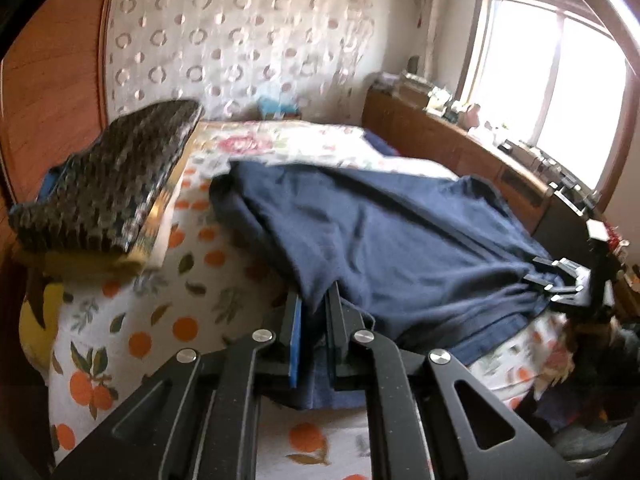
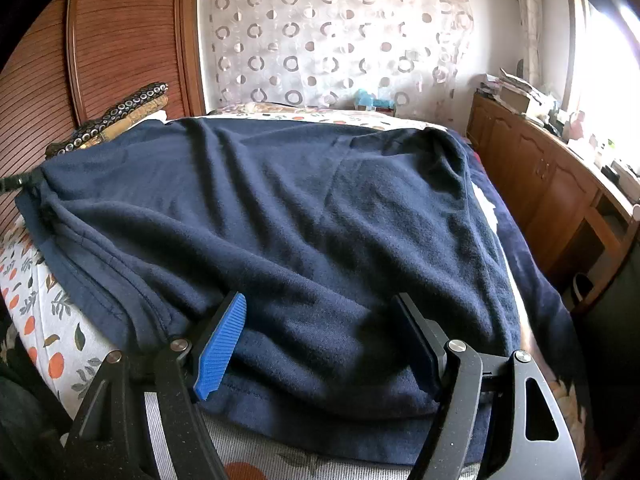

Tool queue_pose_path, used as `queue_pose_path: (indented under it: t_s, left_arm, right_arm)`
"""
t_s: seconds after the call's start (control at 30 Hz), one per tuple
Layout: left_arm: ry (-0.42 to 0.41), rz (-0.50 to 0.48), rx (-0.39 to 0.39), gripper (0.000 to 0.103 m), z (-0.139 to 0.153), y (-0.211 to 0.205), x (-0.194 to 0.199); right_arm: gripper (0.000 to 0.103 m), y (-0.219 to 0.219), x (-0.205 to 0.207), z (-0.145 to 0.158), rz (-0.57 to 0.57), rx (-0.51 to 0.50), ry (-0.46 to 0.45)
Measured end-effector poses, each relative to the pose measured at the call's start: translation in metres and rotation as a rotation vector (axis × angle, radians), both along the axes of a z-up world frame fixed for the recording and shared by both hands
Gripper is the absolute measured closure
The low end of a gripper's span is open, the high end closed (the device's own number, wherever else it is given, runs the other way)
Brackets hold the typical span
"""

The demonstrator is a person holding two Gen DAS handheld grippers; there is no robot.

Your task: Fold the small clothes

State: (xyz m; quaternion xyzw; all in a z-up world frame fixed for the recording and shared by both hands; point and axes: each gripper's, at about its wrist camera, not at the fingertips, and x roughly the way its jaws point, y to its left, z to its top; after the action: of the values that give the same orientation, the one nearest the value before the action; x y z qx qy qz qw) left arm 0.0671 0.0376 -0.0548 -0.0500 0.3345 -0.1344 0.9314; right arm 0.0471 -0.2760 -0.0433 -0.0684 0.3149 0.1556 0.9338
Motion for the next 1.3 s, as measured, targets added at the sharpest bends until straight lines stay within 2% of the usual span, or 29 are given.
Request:
queue_pose_path:
  t_s: [0.2, 0.57, 0.7, 0.77, 0.87, 1.07, 1.3]
  left_arm:
    - [-0.067, 0.003, 0.006, 0.093, 0.021, -0.016, 0.003]
    - [-0.122, -0.105, -0.021, 0.093, 0.05, -0.054, 0.015]
    - [-0.135, -0.141, -0.024, 0.093, 0.058, -0.071, 0.019]
    - [-0.141, -0.155, -0.023, 0.093, 0.06, -0.078, 0.021]
    - [-0.142, -0.172, -0.025, 0.093, 0.063, -0.086, 0.023]
    - [-0.141, -0.203, -0.043, 0.093, 0.07, -0.103, 0.03]
    - [-0.159, -0.279, -0.042, 0.093, 0.088, -0.144, 0.04]
  right_arm:
    - [0.027, 0.001, 0.001, 0.0, -0.005, -0.005, -0.007]
    - [0.023, -0.001, 0.002, 0.001, -0.041, 0.006, 0.027]
    - [0.023, -0.001, 0.004, 0.006, -0.091, 0.01, 0.058]
    - [0.023, -0.007, 0.002, 0.007, -0.131, 0.048, 0.063]
    - [0.023, -0.016, -0.007, 0.007, -0.131, 0.107, 0.046]
    - [0.023, -0.023, -0.018, 0.01, -0.138, 0.031, 0.048]
    - [0.023, -0.043, -0.036, 0.033, -0.181, 0.051, -0.026]
